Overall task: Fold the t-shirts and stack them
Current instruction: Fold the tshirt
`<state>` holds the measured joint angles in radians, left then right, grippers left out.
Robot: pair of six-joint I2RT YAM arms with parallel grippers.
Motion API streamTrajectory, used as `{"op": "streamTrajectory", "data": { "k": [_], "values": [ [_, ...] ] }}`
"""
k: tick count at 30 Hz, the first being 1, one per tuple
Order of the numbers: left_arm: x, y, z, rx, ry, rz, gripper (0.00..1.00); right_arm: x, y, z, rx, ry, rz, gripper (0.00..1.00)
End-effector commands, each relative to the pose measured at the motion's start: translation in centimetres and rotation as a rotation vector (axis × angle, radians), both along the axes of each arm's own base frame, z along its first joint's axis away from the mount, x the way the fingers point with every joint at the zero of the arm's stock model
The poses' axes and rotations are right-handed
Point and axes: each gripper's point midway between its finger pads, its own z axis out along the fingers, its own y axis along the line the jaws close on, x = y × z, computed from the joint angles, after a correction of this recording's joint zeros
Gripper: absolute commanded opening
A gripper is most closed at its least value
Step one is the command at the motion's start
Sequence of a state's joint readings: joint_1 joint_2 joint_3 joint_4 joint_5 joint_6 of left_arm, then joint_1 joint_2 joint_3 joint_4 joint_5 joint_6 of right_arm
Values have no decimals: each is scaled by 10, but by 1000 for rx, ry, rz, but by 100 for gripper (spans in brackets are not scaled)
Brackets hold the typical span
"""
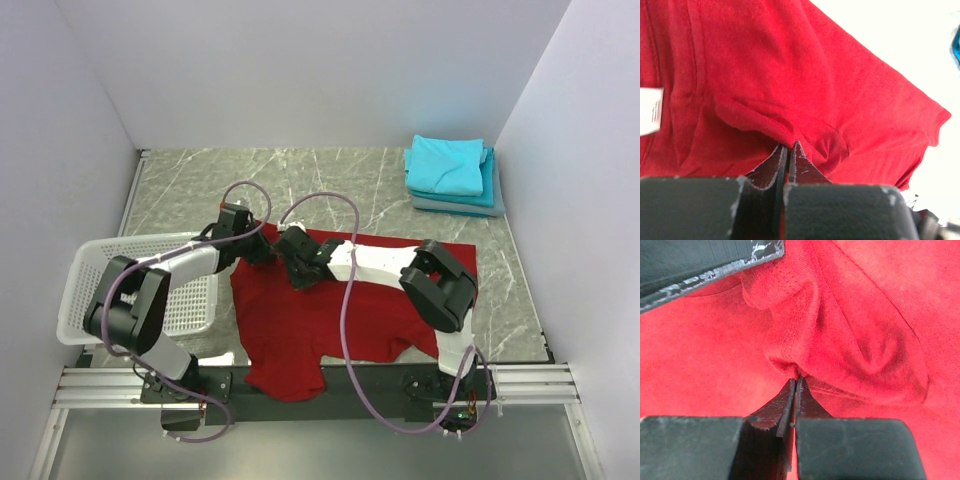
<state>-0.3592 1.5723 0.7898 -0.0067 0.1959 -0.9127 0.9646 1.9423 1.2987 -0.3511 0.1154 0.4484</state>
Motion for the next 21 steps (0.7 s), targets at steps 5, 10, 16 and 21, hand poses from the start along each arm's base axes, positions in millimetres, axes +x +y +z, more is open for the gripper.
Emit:
{"op": "streamTrajectory", "data": {
  "k": [5, 10, 16, 21],
  "values": [
    [-16, 6, 30, -35, -51, 18, 1, -8, -4, 54, 80, -54, 14, 1],
    [-36, 11, 35, -28, -49, 23, 0, -20, -14, 59, 78, -39, 44, 1],
    [-71, 22, 29, 8, -11, 25, 0, -36, -28, 61, 75, -23, 104, 1],
    [-100, 22, 21, 23, 27, -8, 1, -51, -36, 53, 77, 16, 130, 1]
  ]
}}
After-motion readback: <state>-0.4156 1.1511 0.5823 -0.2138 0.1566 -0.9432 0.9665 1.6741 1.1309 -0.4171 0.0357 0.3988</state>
